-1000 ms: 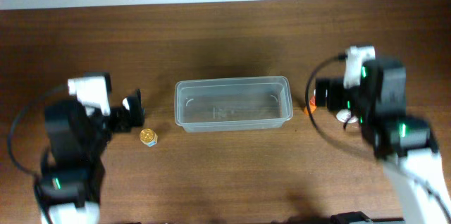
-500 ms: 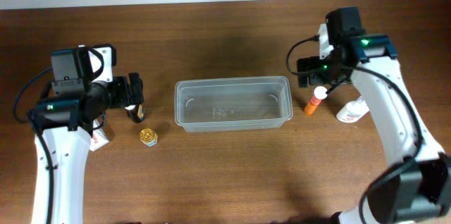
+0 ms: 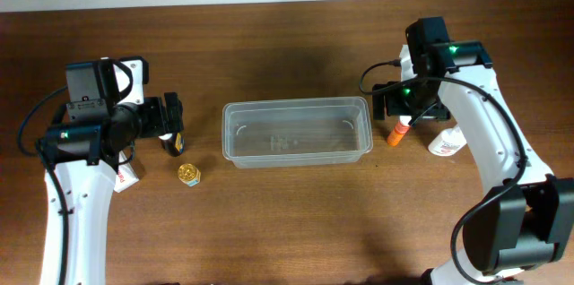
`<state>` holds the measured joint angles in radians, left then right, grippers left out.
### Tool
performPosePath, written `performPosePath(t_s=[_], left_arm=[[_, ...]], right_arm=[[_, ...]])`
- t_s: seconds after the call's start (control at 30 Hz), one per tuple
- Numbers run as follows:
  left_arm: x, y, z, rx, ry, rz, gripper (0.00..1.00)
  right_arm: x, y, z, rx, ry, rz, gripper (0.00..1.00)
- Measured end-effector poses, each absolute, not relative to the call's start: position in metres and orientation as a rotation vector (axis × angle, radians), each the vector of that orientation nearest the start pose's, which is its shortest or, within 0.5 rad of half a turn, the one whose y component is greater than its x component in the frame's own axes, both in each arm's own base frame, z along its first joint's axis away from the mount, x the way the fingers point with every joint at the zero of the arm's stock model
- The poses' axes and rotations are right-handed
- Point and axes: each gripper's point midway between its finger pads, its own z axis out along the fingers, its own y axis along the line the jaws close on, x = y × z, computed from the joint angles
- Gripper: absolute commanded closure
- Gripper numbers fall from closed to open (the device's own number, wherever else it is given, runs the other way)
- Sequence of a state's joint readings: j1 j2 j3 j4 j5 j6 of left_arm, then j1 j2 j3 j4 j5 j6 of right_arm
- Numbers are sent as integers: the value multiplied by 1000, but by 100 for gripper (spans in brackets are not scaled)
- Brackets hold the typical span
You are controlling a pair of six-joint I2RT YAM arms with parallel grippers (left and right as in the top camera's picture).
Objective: Pack container
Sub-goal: 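Move the right gripper to the orange tube and grasp it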
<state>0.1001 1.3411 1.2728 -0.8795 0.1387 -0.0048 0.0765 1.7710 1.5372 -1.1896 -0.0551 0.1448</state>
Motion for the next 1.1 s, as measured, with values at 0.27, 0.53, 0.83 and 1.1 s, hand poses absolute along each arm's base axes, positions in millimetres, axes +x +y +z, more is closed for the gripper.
performPosePath(t_s=[0.27,0.53,0.83,1.1], left_arm=[[351,11,215,-76,2510,-136,1],[351,11,215,-76,2511,-136,1],[351,11,215,-76,2513,-136,1],[351,11,215,-76,2513,-136,1]], right_arm=[[353,31,107,240,3016,109,5],[351,21,95,332,3012,102,15],[355,21,96,336,2996,105,54],[354,21,96,337,2999,104,61]])
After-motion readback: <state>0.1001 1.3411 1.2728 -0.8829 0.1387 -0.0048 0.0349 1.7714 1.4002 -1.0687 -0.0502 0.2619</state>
